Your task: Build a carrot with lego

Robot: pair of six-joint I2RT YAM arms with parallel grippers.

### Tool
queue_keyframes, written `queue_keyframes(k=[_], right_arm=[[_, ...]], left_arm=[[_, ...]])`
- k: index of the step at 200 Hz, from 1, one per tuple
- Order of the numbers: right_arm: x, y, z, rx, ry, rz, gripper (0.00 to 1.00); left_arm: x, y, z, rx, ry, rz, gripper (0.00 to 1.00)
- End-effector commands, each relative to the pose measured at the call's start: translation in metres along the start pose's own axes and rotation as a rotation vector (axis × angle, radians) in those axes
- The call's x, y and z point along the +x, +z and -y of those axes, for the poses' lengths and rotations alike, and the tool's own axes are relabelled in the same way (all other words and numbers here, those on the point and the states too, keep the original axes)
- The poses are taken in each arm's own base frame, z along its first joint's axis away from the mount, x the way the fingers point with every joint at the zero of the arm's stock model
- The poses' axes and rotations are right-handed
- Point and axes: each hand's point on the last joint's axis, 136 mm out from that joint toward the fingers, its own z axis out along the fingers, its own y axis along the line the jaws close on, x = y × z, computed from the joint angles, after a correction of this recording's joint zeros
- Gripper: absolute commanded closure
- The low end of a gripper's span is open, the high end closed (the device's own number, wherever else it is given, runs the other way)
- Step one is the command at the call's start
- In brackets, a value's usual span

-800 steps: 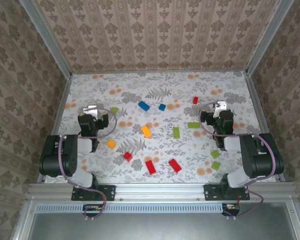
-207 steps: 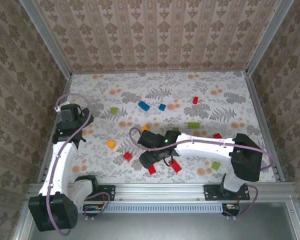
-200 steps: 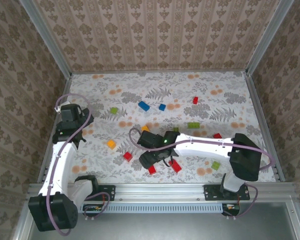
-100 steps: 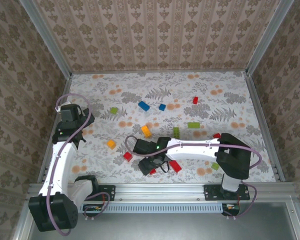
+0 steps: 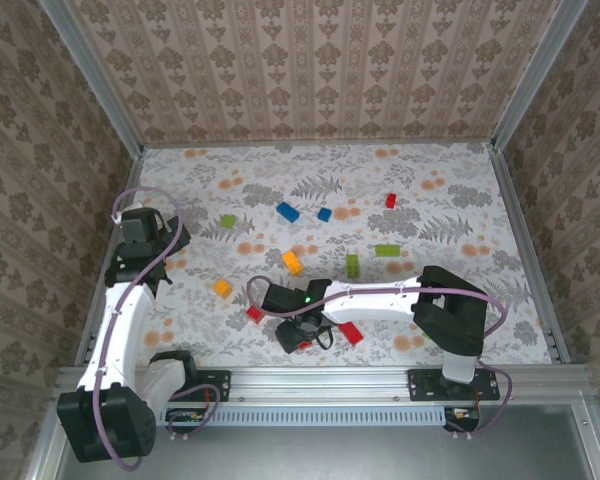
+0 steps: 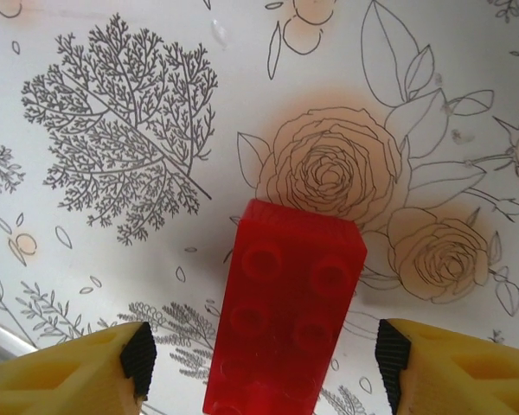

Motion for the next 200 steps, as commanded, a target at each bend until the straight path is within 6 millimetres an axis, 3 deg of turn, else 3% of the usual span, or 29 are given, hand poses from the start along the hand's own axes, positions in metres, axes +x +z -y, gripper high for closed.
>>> queue_keyframes(k=[1, 73, 122, 164, 200], right_arm=[[0.002, 0.008, -0.004, -0.005, 0.016, -0.017, 0.33], [0.002, 0.01, 0.004, 0.02, 0.028, -0.013, 0.51], [0.001, 0.006, 0.008, 0.038, 0.011, -0.014, 0.57], [-0.005, -0.018, 0.014, 0.08, -0.067, 0.003, 0.58], [-0.022, -0.049, 0.006, 0.09, -0.195, 0.019, 0.6]], left_arm=[[-0.007, -0.003, 0.001, 0.007, -0.022, 0.009, 0.0], [-0.006, -0.002, 0.001, 0.008, -0.024, 0.006, 0.0], [-0.006, -0.002, 0.001, 0.007, -0.023, 0.006, 0.0], [-0.006, -0.002, 0.001, 0.01, -0.022, 0.005, 0.0], [-0.007, -0.002, 0.001, 0.009, -0.022, 0.006, 0.0]])
